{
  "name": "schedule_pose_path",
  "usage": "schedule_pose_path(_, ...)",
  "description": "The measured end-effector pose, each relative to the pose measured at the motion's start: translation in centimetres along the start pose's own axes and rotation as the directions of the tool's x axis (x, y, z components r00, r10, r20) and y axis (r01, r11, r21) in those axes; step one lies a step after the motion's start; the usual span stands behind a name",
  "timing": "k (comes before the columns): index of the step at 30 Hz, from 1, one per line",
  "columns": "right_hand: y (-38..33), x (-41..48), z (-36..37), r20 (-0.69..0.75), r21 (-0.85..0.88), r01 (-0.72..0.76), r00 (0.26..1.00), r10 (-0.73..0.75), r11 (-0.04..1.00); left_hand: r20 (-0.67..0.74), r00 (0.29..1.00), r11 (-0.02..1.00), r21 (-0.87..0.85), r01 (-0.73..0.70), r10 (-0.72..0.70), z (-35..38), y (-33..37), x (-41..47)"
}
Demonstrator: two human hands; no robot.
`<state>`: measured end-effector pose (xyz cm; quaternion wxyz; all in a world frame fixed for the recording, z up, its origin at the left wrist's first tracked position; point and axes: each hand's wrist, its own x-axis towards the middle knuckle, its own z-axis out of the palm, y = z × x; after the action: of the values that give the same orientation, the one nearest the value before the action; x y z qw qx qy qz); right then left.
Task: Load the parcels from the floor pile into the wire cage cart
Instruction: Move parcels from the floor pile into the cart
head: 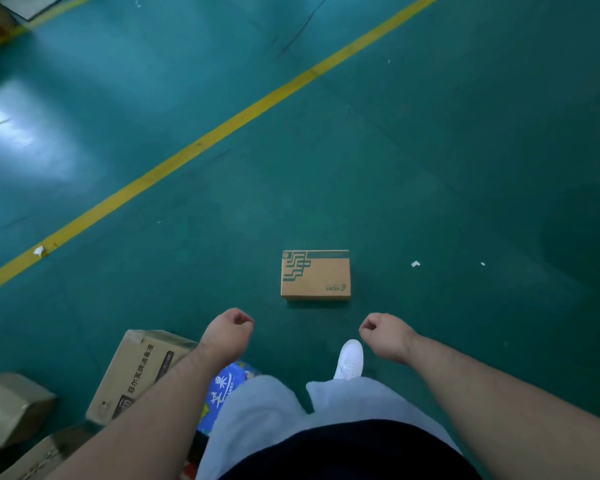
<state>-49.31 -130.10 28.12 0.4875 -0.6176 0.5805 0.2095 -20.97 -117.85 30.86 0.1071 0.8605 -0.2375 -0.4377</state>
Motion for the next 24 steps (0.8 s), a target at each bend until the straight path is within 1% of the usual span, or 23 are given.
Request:
schedule_pose_path(4, -0.4, 5.5, -2.4, -0.013, 0.038, -0.067, 0.998, 0.067, 0.997, 0.015, 0.997, 0.996, -0.047, 0.07, -0.07, 1.9, 1.0, 3.7)
schedule_pose_path(7, -0.1, 9.3, -1.8, -0.005, 0.064, -0.119, 0.993, 0.12, 0.991, 0.081, 0.992, 0.994, -0.044, 0.1, -0.096, 4.0, 0.6, 6.8)
schedule_pose_path(11, 1.6, 15.5, 1.5, 0.063, 0.045, -0.19, 0.98, 0.187, 0.981, 0.195, 0.967, 0.986, 0.024, 0.163, -0.165, 7.6, -1.3, 14.1)
schedule_pose_path(14, 3.1, 20.7, 4.8, 0.086, 0.034, -0.258, 0.963, 0.254, 0.966, 0.246, 0.957, 0.985, 0.115, 0.126, -0.151, 10.5, -2.8, 20.5)
schedule_pose_path(16, 3.9, 24.0, 7.1, 0.13, 0.026, -0.289, 0.95, 0.284, 0.957, 0.268, 0.952, 0.981, 0.164, 0.106, -0.148, 12.4, -3.3, 24.9)
schedule_pose_path(19, 4.8, 29.5, 9.9, 0.161, -0.009, -0.283, 0.946, 0.28, 0.959, 0.267, 0.948, 0.973, 0.196, 0.122, -0.172, 15.5, -4.5, 31.6)
schedule_pose_path(21, 5.1, 32.6, 11.4, 0.155, 0.003, -0.275, 0.95, 0.271, 0.962, 0.268, 0.943, 0.969, 0.2, 0.145, -0.196, 17.6, -5.6, 34.9)
schedule_pose_path(24, 5.9, 37.5, 13.7, 0.121, 0.029, -0.308, 0.945, 0.303, 0.951, 0.286, 0.93, 0.962, 0.21, 0.174, -0.231, 21.0, -7.4, 39.0)
